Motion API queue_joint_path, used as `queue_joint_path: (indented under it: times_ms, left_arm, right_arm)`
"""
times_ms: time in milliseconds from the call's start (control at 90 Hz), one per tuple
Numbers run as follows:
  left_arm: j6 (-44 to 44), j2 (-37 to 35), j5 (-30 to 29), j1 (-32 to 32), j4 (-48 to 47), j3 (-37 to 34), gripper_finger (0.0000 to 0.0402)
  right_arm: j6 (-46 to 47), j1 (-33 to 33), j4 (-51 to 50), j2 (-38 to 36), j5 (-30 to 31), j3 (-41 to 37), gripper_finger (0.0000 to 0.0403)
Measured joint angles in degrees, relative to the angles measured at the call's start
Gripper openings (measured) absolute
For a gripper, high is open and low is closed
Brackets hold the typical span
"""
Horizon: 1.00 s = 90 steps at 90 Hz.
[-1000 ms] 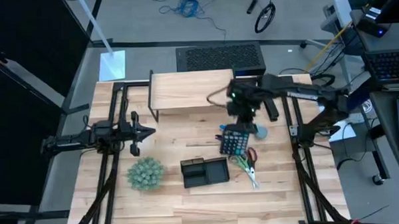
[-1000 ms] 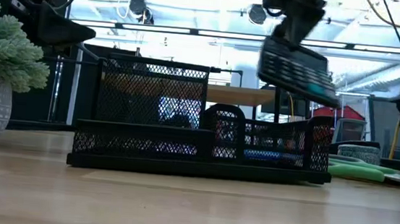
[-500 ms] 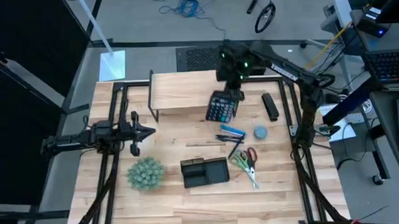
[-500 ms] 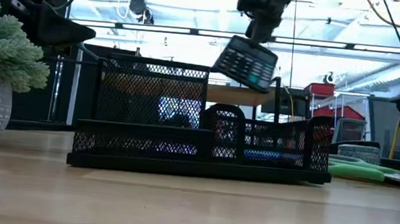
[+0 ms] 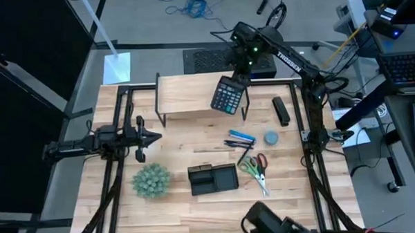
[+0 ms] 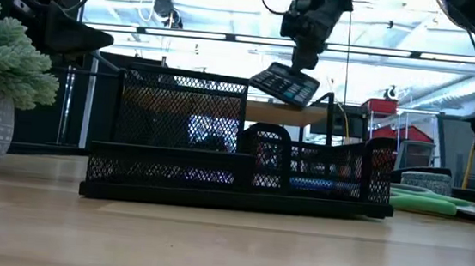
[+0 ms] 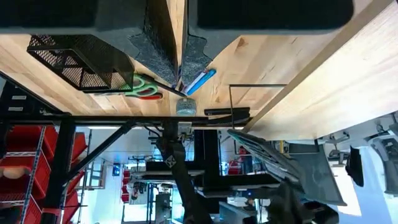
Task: Pick and place office supplies into organizer
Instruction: Put the black calculator on the shelf
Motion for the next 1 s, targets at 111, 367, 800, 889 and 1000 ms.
queue_joint_path:
  times_ms: [111, 367, 800, 889, 1000]
  left_arm:
    - [0.0, 0.0, 0.0, 0.0, 0.0, 0.01, 0.001]
    - [0.0, 0.0, 0.01, 0.0, 0.0, 0.0, 0.001]
    - [0.01, 0.0, 0.02, -0.01, 0.01, 0.0, 0.001]
    - [0.01, 0.0, 0.02, 0.0, 0.0, 0.01, 0.001]
    - [0.01, 0.0, 0.02, 0.01, 0.0, -0.01, 0.001]
  right_arm:
    - [1.49, -1.45, 2.31, 1.25, -0.44, -0.07, 0.0]
    - [1.26, -2.51, 9.84, 3.2, -0.42, 0.02, 0.0]
    - [-9.5, -2.15, 10.05, 4.5, 5.14, 0.0, 0.001]
    - [-11.56, -2.17, 9.94, 4.5, 6.4, 0.0, 0.0018]
    - [-13.93, -1.77, 9.9, 4.5, 7.11, 0.0, 0.0024]
